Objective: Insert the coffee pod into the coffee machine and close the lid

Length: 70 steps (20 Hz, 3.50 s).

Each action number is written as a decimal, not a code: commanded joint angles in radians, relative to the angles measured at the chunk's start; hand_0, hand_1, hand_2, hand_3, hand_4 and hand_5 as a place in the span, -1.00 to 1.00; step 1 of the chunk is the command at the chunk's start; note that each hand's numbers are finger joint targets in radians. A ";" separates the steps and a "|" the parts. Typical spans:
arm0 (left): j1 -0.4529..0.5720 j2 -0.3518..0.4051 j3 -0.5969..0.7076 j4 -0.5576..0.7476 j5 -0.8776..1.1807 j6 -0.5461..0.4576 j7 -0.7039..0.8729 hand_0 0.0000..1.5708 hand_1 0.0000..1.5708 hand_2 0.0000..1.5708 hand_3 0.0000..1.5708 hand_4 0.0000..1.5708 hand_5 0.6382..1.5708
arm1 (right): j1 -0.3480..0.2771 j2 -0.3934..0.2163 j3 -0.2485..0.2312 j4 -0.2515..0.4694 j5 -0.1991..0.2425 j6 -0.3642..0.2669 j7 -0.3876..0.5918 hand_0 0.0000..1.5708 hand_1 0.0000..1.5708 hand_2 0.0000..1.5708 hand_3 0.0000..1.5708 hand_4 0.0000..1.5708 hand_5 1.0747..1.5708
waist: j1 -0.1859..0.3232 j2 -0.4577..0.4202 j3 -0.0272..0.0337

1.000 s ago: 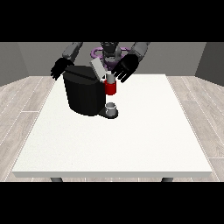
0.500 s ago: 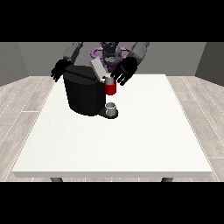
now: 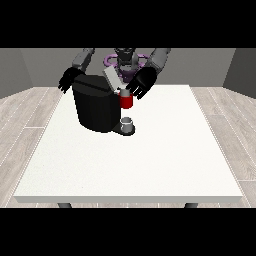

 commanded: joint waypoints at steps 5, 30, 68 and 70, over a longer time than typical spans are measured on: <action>-0.013 0.025 0.002 0.000 -0.014 -0.008 -0.009 0.38 0.38 0.44 0.22 -0.49 1.00 | 0.020 -0.020 -0.008 0.014 -0.023 0.038 -0.031 -1.00 -1.00 -1.00 -1.00 -0.44 1.00 | -0.005 0.008 -0.0011; -0.022 0.047 -0.060 -0.019 -0.088 -0.135 -0.033 -1.00 -1.00 -1.00 -1.00 -1.00 1.00 | 0.012 -0.004 -0.034 0.081 -0.005 -0.024 -0.071 -1.00 -1.00 -1.00 -1.00 -0.47 1.00 | 0.059 -0.056 -0.0008; 0.630 -0.430 0.217 -0.193 0.461 -0.124 -0.129 -1.00 -1.00 -1.00 -1.00 -0.83 1.00 | 0.066 -0.150 0.018 -0.080 -0.042 0.180 0.105 -1.00 -1.00 -1.00 -1.00 -1.00 1.00 | 0.402 -0.472 -0.0014; 0.619 -0.405 0.240 -0.229 0.510 -0.168 -0.051 -1.00 -1.00 -1.00 -1.00 -0.97 1.00 | 0.047 -0.144 0.032 -0.081 -0.023 0.168 0.140 -1.00 -1.00 -1.00 -1.00 -0.70 1.00 | 0.417 -0.480 -0.0014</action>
